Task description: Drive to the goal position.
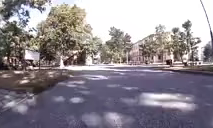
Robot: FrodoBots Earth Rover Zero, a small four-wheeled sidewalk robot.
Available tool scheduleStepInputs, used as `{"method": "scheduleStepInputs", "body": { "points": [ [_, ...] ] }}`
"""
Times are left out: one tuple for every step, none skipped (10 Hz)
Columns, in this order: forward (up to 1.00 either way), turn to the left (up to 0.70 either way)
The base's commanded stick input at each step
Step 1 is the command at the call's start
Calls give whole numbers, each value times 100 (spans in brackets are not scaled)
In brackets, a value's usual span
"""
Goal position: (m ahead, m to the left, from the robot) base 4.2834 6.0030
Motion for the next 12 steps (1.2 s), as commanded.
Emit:
{"method": "scheduleStepInputs", "body": {
  "points": [
    [70, 0],
    [70, 0],
    [70, 0],
    [70, 0],
    [70, 0],
    [70, 0],
    [70, 0],
    [70, 0],
    [70, 0],
    [70, 0],
    [70, 0],
    [70, 0]
  ]
}}
